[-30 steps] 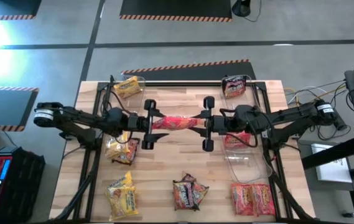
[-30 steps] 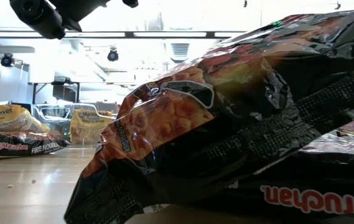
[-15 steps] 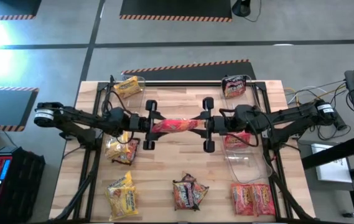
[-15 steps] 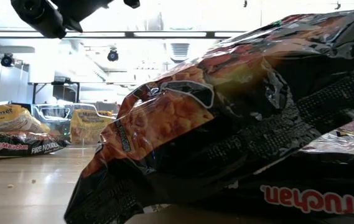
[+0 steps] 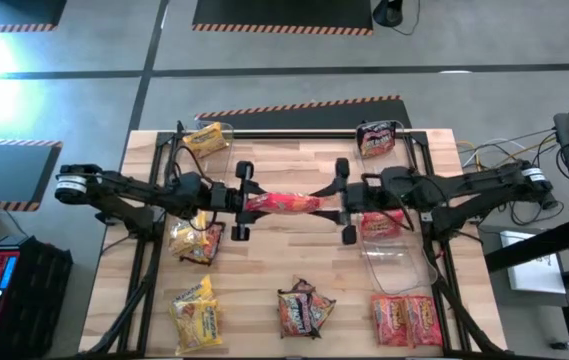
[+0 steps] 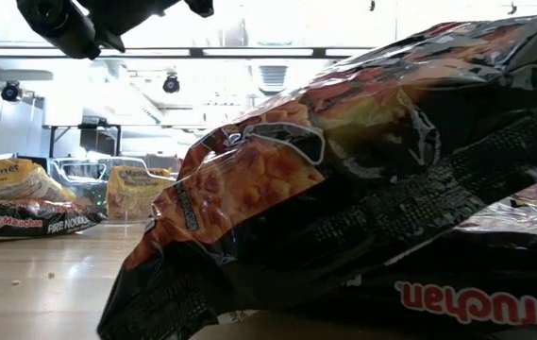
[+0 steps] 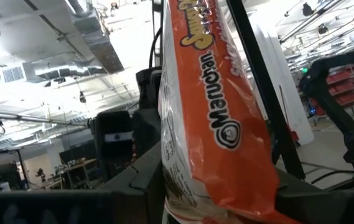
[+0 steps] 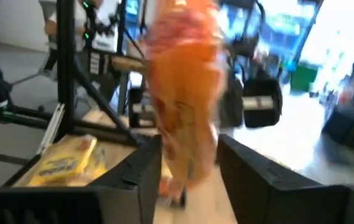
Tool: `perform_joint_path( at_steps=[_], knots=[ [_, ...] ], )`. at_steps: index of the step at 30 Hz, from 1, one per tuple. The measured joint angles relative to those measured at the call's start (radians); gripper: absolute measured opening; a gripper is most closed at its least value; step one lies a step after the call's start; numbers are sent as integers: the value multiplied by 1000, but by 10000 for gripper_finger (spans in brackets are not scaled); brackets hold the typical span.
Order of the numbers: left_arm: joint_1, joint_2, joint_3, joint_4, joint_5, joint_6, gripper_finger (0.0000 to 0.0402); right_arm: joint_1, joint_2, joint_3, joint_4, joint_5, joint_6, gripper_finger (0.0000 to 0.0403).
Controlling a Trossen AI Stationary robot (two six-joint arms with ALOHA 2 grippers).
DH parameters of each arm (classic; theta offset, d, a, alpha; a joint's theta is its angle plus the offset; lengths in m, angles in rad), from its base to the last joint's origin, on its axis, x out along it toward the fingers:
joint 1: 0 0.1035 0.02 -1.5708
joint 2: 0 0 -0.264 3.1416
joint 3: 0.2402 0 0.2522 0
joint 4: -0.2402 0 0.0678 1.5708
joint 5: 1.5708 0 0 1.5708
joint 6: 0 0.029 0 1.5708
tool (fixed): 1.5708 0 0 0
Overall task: Sort Maruchan noodles
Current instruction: Put the orange noodle pack into the bottom transparent bin
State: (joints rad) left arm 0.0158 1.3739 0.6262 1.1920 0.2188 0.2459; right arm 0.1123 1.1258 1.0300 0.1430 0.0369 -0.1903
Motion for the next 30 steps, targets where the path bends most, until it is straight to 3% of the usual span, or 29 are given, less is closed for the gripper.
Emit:
perform_joint_path(
  at_steps=[7, 14, 23, 30],
  knots=[
    [1, 0, 0, -108, -1, -21, 125, 0, -70, 126, -409, 172, 200, 202],
    [2, 19, 0, -255, -98, -127, 125, 1, -30, 250, -685, 171, 359, 216],
    [1, 136, 29, -360, -97, -332, 125, 1, 79, 378, -953, 161, 487, 217],
    [1, 267, 152, -551, -78, -389, 125, 1, 149, 493, -1116, 136, 532, 217]
  ],
)
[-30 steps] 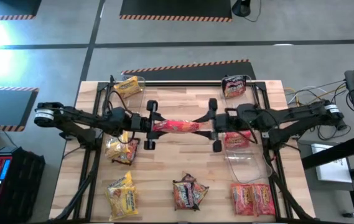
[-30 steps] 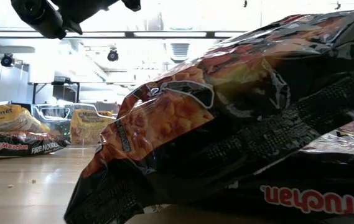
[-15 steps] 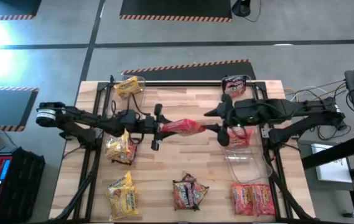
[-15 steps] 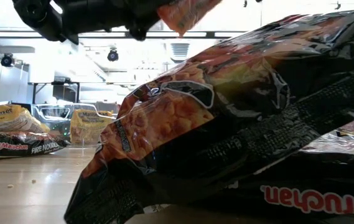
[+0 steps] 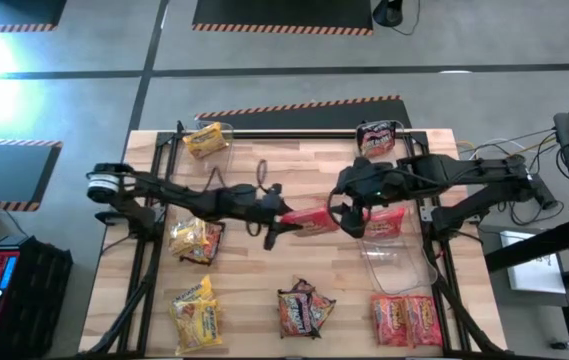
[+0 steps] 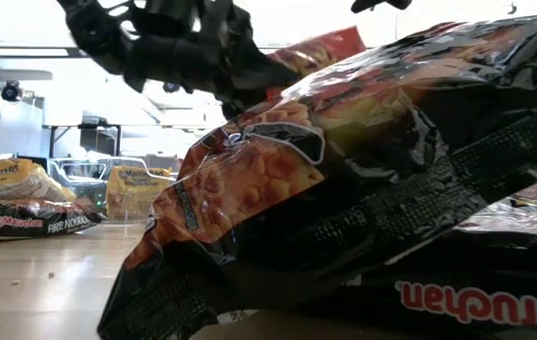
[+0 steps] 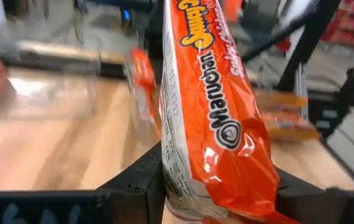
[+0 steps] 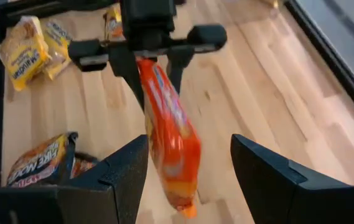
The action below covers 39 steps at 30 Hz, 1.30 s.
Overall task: Sort Maruchan noodles
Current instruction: Put the orange noodle pack into the bottom transparent bin
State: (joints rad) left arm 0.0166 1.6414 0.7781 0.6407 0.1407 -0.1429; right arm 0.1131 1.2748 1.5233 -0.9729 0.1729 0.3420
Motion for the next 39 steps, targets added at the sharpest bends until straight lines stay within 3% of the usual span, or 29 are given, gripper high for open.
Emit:
perform_joint_path(
  at_steps=[7, 12, 23, 39],
  knots=[
    [-1, 91, 170, -218, 63, 58, 125, -3, 45, 13, -63, -105, 51, 217],
    [1, 104, 237, -270, 93, 146, 125, -6, 71, 13, -154, -150, 104, 217],
    [0, 103, 256, -293, 86, 192, 125, -6, 143, 13, -153, -235, 60, 217],
    [0, 103, 256, -256, 87, 213, 125, -12, 214, 21, -142, -252, -60, 210]
  ],
)
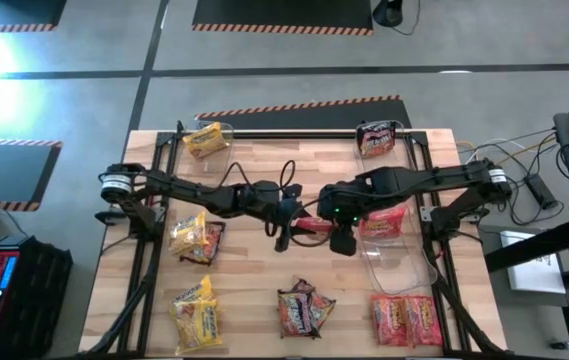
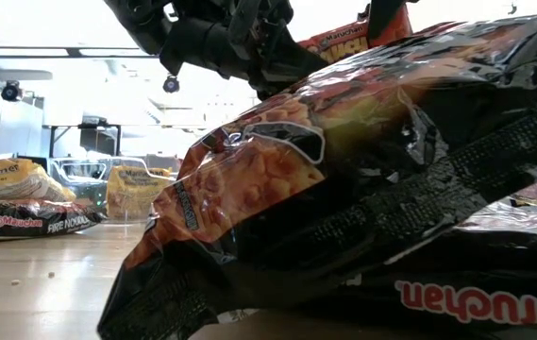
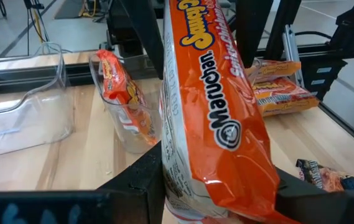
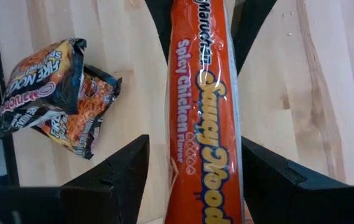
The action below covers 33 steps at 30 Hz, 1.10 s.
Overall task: Sort Maruchan noodles
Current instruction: Put the orange noodle pack into the bottom transparent bin
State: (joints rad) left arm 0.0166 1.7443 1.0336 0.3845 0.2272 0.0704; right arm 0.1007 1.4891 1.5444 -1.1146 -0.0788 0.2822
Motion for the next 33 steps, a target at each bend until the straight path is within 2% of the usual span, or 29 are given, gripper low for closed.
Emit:
perform_joint_path(
  at_steps=[5, 15, 20, 27, 33],
  knots=[
    [0, 0, 0, 10, 0, 19, 125, 0, 0, 0, 0, 0, -22, 184],
    [0, 0, 0, 26, 0, 11, 125, -4, -2, 0, -25, 8, -64, 107],
    [0, 0, 0, 32, -1, -22, 132, -10, -8, 1, -42, 1, -79, 114],
    [0, -5, -1, 36, -8, -28, 173, -10, -41, 3, -90, -9, -76, 109],
    [0, -12, -1, 24, -9, -27, 202, -10, -55, 4, -226, -8, -57, 111]
  ],
)
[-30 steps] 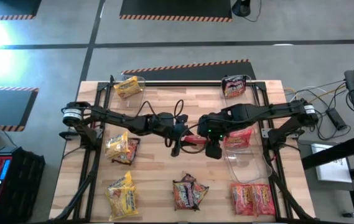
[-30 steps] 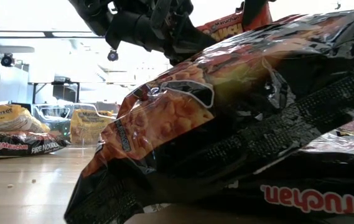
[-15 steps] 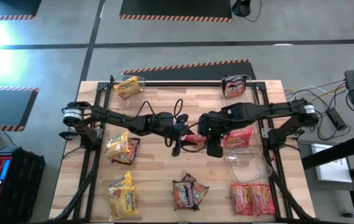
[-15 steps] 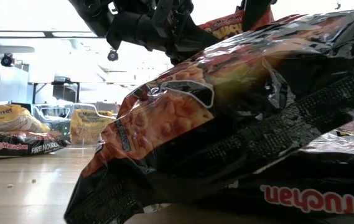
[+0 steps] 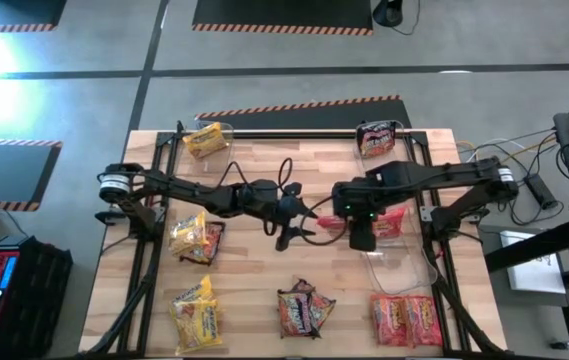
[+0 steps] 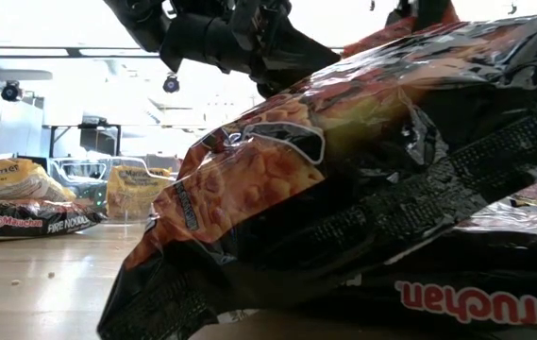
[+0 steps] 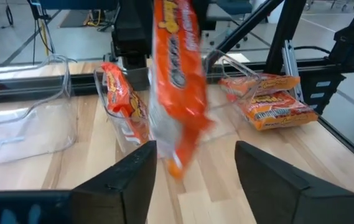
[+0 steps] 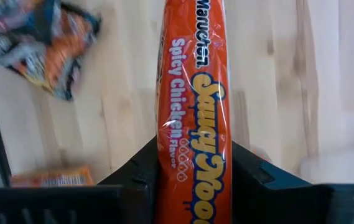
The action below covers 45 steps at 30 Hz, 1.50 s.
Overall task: Sort Maruchan noodles
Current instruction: Put the orange noodle pack into the bottom transparent bin
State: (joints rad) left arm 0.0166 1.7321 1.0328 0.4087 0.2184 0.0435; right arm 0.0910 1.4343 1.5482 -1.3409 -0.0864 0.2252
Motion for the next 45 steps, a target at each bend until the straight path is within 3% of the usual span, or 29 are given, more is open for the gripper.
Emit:
perform_joint_path(
  at_steps=[19, 27, 45],
  knots=[
    [15, -2, -1, -87, -3, -71, 208, 17, -160, -39, -223, -21, 282, 109],
    [15, -2, -1, -75, -3, -72, 208, 56, -226, -176, -201, -40, 367, 109],
    [15, -3, -1, -50, -2, -77, 208, 77, -304, -505, 79, -86, 68, 109]
  ],
)
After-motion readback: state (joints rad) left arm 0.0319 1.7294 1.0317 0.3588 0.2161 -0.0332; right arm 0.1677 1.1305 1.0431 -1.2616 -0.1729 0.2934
